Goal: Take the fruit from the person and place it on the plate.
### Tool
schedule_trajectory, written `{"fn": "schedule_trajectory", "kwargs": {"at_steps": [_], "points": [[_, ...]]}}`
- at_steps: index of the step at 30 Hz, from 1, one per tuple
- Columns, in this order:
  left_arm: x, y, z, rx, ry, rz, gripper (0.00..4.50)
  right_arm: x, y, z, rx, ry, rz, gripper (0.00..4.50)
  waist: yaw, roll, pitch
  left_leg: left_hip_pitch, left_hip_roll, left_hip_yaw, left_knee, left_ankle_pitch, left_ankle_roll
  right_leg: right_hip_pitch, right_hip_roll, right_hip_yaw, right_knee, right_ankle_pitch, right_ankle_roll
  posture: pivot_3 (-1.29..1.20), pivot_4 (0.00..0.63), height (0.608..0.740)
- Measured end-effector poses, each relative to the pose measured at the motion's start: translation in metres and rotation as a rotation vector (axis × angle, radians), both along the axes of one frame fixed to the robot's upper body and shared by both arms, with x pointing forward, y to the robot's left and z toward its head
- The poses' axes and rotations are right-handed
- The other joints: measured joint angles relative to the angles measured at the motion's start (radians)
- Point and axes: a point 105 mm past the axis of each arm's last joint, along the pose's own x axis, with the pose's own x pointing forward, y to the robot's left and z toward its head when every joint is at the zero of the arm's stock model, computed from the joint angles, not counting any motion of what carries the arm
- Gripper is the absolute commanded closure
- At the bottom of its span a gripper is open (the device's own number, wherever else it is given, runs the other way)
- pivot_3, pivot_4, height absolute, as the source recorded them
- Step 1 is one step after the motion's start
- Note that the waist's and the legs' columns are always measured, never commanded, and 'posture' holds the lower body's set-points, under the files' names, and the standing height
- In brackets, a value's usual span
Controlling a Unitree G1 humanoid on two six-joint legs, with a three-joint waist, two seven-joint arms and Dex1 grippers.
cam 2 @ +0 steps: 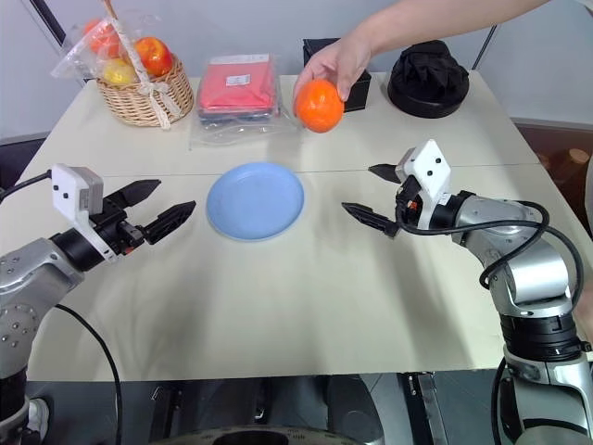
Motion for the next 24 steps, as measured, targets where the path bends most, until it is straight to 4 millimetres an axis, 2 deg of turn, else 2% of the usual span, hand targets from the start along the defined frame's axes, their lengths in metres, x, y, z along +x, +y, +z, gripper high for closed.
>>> {"fn": "schedule_trajectory", "kwargs": {"at_steps": [3,7,9,12,14,17,24], "points": [[0.0,0.0,0.0,0.0,0.001,-0.001,0.0,0.003,0.0,0.004,0.049,0.008,-0.021,0.02,-0.001,0.0,0.0,0.0,0.0,0.0,0.0,0.0,0.0,0.0,0.0,0.0,0.0,0.0,0.0,0.0,0.15,0.74],[0.0,-0.002,0.001,0.0,-0.003,-0.01,0.0,0.019,0.013,0.027,0.279,0.041,-0.122,0.02,-0.005,0.0,0.0,0.0,0.001,0.0,0.0,0.0,0.0,-0.001,0.001,0.0,0.001,0.0,0.0,0.0,0.15,0.74],[0.001,-0.002,0.001,0.001,-0.004,-0.009,0.0,0.026,0.025,0.029,0.41,0.114,-0.173,0.02,-0.005,0.0,0.0,-0.001,0.001,0.0,-0.001,0.0,0.0,-0.002,0.001,0.0,0.001,0.0,0.0,0.0,0.15,0.74],[0.001,-0.003,0.003,0.001,-0.012,-0.013,0.0,0.033,0.043,0.029,0.524,0.226,-0.216,0.02,-0.005,0.0,0.0,-0.002,0.001,0.0,-0.001,0.001,-0.001,-0.004,0.001,0.0,0.001,0.0,0.0,0.0,0.15,0.74],[0.001,-0.003,0.003,0.001,-0.012,-0.013,0.0,0.036,0.05,0.036,0.585,0.254,-0.238,0.02,-0.002,0.0,0.0,-0.003,0.0,0.0,-0.001,0.001,-0.001,-0.004,0.0,0.0,0.001,0.0,0.0,0.0,0.15,0.74],[0.001,-0.003,0.003,0.002,-0.012,-0.013,0.0,0.041,0.047,0.046,0.624,0.257,-0.279,0.02,0.0,0.0,0.0,-0.003,-0.001,0.0,-0.001,0.001,-0.001,-0.004,0.0,0.0,0.001,0.0,0.0,0.0,0.15,0.74],[0.002,-0.004,0.004,0.002,-0.017,-0.015,0.0,0.051,0.045,0.05,0.66,0.281,-0.322,0.02,-0.012,0.001,0.0,-0.003,0.0,0.0,-0.001,0.001,-0.001,-0.005,0.001,0.0,0.001,0.0,0.0,0.0,0.15,0.74]]}}
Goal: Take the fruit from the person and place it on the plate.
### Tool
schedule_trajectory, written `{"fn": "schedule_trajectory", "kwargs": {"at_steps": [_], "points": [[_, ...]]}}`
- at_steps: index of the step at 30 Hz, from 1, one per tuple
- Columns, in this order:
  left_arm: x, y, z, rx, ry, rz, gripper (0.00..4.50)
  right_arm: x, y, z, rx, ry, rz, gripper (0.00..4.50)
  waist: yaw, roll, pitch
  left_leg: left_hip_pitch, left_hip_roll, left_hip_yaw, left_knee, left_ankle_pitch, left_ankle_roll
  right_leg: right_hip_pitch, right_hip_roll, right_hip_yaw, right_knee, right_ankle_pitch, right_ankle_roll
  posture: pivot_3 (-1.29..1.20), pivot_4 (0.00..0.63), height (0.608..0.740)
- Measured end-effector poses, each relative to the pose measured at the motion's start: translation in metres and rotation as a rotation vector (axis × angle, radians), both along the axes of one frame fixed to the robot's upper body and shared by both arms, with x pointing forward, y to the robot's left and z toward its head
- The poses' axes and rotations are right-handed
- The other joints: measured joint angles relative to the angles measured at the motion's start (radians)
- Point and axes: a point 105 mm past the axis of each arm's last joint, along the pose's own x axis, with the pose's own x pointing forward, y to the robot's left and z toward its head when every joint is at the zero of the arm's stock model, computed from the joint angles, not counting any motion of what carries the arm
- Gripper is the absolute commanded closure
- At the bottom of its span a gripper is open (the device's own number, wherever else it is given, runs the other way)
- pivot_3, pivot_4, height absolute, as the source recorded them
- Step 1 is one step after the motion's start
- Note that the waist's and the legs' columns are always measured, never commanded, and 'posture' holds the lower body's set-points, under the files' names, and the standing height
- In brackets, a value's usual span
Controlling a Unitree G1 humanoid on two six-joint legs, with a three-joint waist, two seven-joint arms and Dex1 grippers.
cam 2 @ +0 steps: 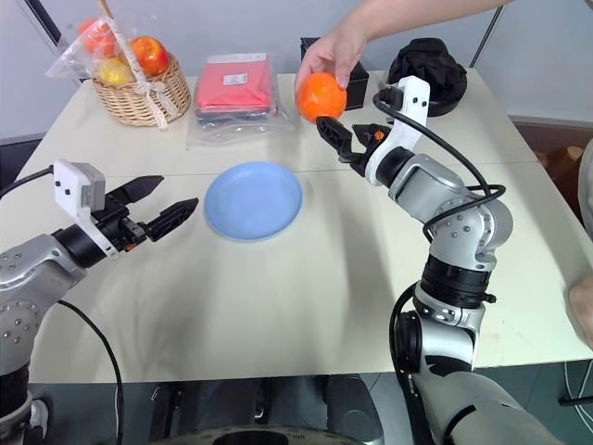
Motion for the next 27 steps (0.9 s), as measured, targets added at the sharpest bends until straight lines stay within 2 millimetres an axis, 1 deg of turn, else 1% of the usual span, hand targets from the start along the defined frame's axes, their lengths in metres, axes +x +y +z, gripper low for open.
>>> {"fn": "schedule_trajectory", "kwargs": {"at_steps": [8,14,23,27], "points": [[-0.001,0.0,0.0,0.002,0.0,0.004,0.0,0.009,0.007,0.006,0.049,0.002,0.013,0.02,-0.019,0.0,0.0,0.0,0.0,0.0,0.0,0.0,0.0,0.0,0.0,0.0,0.0,0.0,0.0,0.0,0.15,0.74],[-0.002,-0.002,0.001,0.009,-0.006,0.004,0.0,0.011,0.021,0.015,0.084,-0.015,0.052,0.02,-0.02,0.0,0.0,0.0,0.0,0.0,-0.001,0.0,0.0,0.0,0.0,0.0,0.0,0.0,0.0,0.0,0.15,0.74],[-0.004,0.0,-0.002,0.011,0.003,0.014,0.0,0.01,0.03,0.015,0.103,-0.006,0.083,0.02,-0.021,0.0,0.0,0.0,0.0,0.0,-0.001,0.0,0.0,0.0,0.0,0.0,0.0,0.0,0.0,0.0,0.15,0.74],[-0.004,0.0,-0.002,0.011,0.003,0.018,0.0,0.018,0.035,0.011,0.109,-0.008,0.093,0.02,-0.022,0.001,0.0,0.0,0.0,0.0,-0.001,0.0,0.0,-0.001,0.0,0.0,0.0,0.0,0.0,0.0,0.15,0.74]]}}
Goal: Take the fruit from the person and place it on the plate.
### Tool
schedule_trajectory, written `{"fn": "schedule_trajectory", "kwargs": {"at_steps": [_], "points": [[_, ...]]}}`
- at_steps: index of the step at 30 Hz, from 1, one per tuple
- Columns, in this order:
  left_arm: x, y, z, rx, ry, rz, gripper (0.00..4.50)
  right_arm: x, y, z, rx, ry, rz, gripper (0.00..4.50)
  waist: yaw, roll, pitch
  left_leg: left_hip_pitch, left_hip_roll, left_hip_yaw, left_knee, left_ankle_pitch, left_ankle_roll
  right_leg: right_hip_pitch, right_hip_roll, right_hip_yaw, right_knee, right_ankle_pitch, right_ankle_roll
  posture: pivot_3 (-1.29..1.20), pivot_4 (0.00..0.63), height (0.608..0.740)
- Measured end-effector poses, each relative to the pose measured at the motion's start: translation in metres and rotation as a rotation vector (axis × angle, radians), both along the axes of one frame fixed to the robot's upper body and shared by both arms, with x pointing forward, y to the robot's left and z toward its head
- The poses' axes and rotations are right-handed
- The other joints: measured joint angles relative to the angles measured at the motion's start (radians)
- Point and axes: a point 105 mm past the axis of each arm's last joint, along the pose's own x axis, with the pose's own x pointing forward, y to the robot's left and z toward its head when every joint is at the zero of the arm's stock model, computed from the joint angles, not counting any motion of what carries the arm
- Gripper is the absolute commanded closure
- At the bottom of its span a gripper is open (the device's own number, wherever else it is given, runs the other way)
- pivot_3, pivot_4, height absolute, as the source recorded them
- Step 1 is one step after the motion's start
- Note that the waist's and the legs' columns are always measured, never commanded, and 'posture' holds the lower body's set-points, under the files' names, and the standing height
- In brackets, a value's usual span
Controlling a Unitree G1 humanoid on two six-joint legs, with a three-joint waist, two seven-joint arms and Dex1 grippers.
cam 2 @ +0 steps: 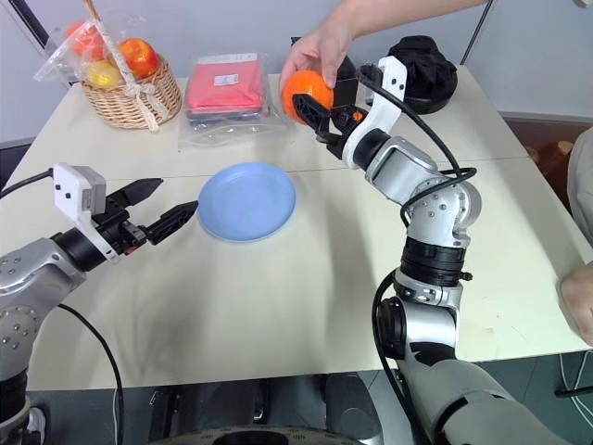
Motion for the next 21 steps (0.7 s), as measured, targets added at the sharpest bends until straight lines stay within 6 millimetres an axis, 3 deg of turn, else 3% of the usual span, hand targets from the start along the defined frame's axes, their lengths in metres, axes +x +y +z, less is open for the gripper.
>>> {"fn": "schedule_trajectory", "kwargs": {"at_steps": [11,16,19,21], "points": [[-0.002,0.0,0.0,0.004,-0.002,0.012,0.0,0.017,0.008,-0.006,-0.015,-0.023,0.005,0.02,0.001,0.0,0.0,0.0,0.0,0.0,0.0,0.0,0.0,0.0,0.0,0.0,0.0,0.0,0.0,0.0,0.15,0.74],[-0.003,-0.002,0.001,0.008,-0.01,0.007,0.0,0.02,0.012,0.002,-0.017,-0.046,0.007,0.02,0.001,0.001,0.0,0.0,0.0,0.0,0.0,0.0,0.0,0.0,0.0,0.0,0.0,0.0,0.0,0.0,0.15,0.74],[-0.003,-0.002,0.002,0.008,-0.011,0.011,0.0,0.02,0.013,0.007,-0.014,-0.067,0.009,0.81,0.002,0.001,0.0,0.0,0.0,0.0,0.0,0.0,0.0,0.0,0.0,0.0,0.0,0.0,0.0,0.0,0.15,0.74],[-0.002,-0.001,0.002,0.007,-0.013,0.013,0.0,0.02,0.012,0.008,-0.015,-0.073,0.007,1.02,0.002,0.001,0.0,0.0,0.0,0.0,0.0,0.0,0.0,0.0,0.0,0.0,0.0,0.0,0.0,0.0,0.15,0.74]]}}
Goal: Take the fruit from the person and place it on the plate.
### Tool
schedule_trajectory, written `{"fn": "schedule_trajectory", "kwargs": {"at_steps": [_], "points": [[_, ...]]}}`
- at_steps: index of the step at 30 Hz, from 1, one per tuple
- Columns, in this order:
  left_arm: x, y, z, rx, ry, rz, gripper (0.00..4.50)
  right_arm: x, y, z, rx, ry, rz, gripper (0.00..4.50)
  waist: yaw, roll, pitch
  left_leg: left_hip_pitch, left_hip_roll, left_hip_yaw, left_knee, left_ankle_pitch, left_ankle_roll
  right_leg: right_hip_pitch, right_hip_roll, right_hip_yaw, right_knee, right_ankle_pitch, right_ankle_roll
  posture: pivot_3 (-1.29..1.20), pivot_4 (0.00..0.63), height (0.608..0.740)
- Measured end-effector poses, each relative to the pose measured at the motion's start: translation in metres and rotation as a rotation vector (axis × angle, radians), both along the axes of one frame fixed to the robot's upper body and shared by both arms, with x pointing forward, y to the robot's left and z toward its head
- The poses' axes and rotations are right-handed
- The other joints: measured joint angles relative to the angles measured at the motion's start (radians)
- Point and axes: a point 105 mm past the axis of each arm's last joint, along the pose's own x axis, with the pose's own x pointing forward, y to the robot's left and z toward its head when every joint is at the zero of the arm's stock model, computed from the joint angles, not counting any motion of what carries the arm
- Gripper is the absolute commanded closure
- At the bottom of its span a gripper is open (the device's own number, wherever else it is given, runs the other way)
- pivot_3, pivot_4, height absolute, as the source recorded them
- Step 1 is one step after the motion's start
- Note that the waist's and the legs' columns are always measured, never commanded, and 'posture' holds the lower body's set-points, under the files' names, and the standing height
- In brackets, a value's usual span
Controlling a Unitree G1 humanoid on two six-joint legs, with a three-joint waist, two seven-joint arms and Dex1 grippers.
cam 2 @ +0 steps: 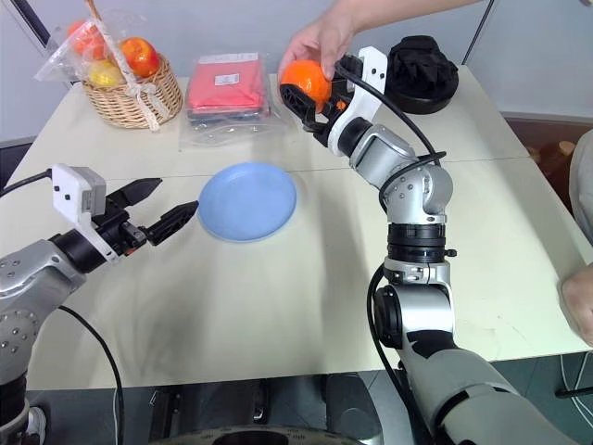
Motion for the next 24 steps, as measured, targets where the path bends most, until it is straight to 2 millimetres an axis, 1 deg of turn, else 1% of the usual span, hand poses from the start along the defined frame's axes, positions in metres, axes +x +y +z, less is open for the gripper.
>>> {"fn": "schedule_trajectory", "kwargs": {"at_steps": [9,12,15,17,19,22,24], "points": [[0.001,-0.001,0.002,-0.002,-0.008,-0.003,0.0,0.001,-0.004,0.002,-0.023,-0.021,-0.016,1.02,0.0,0.0,0.0,0.0,0.0,0.0,0.0,0.0,0.0,0.0,0.0,0.0,0.0,0.0,0.0,0.0,0.15,0.74],[0.001,-0.001,0.002,-0.005,-0.01,-0.003,0.0,-0.002,-0.004,0.002,-0.102,-0.055,-0.02,1.02,0.0,0.0,0.0,0.0,0.0,0.0,0.0,0.0,0.0,0.0,0.0,0.0,0.0,0.0,0.0,0.0,0.15,0.74],[0.001,-0.002,0.002,-0.008,-0.01,-0.003,0.0,-0.009,0.004,-0.002,-0.168,-0.091,0.001,1.02,0.0,0.0,0.0,0.0,0.0,0.0,0.0,0.0,0.0,0.0,0.0,0.0,0.0,0.0,0.0,0.0,0.15,0.74],[0.001,-0.001,0.001,-0.008,-0.005,0.0,0.0,-0.014,0.009,-0.018,-0.227,-0.084,0.016,1.02,0.0,0.0,0.0,0.0,0.0,0.0,0.0,0.0,0.0,0.0,0.0,0.0,0.0,0.0,0.0,0.0,0.15,0.74],[0.0,0.0,-0.001,-0.009,0.003,0.005,0.0,-0.017,0.016,-0.041,-0.302,-0.05,0.034,1.02,0.0,0.0,0.0,0.0,0.0,0.0,0.0,0.0,0.0,0.0,0.0,0.0,0.0,0.0,0.0,0.0,0.15,0.74],[-0.003,0.007,-0.006,-0.014,0.024,0.028,0.0,-0.025,0.029,-0.087,-0.486,-0.029,0.064,1.02,-0.001,0.0,0.0,0.0,0.0,0.0,-0.001,0.0,0.0,-0.001,0.0,0.0,0.0,0.0,0.0,0.0,0.15,0.74],[-0.005,0.012,-0.008,-0.016,0.032,0.044,0.0,-0.033,0.041,-0.112,-0.576,-0.036,0.114,1.02,-0.001,0.0,0.0,0.0,0.0,0.0,-0.001,0.0,0.0,-0.001,0.0,0.001,0.0,0.0,0.0,0.0,0.15,0.74]]}}
